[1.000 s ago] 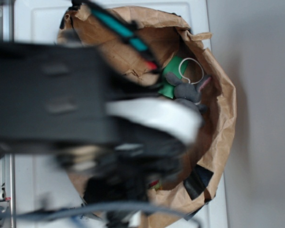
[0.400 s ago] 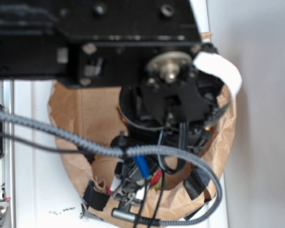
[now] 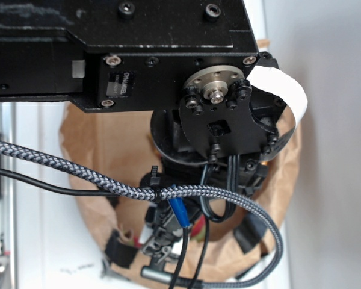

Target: Grab the multicolored rope.

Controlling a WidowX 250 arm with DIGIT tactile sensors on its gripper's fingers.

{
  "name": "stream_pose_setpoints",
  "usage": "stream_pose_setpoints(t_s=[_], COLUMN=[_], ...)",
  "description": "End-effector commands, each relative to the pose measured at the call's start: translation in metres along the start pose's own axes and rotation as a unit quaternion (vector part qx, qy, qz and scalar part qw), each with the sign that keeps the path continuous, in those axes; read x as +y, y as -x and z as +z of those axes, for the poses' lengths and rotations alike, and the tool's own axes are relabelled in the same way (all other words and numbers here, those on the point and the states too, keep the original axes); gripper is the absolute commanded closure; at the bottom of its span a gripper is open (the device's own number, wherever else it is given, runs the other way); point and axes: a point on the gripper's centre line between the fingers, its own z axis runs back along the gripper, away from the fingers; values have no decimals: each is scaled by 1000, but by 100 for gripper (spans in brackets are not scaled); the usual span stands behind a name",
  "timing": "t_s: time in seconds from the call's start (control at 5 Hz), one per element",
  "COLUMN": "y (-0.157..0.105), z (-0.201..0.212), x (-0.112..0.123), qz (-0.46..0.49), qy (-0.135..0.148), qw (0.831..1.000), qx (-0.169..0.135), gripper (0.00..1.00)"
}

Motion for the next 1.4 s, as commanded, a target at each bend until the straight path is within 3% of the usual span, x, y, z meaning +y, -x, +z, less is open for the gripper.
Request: stream_pose_setpoints(t_s=[0.0,0.2,0.4,0.6,0.8,1.0,1.2], y=[-24,-23,-9,4,5,2,10], z=[-46,-63,-86,-103,-111,-127,-149], x=[36,49,51,44,28,12,1], qz=[-43,-59,-105,-135,-146,-144,-155], qy=[-18,-26,-49,-55,-32,-36,-56], qw=[997,996,990,987,988,989,986], qx=[-62,-58,-75,-66,-27,-11,-12], gripper=[0,0,0,0,0,0,0])
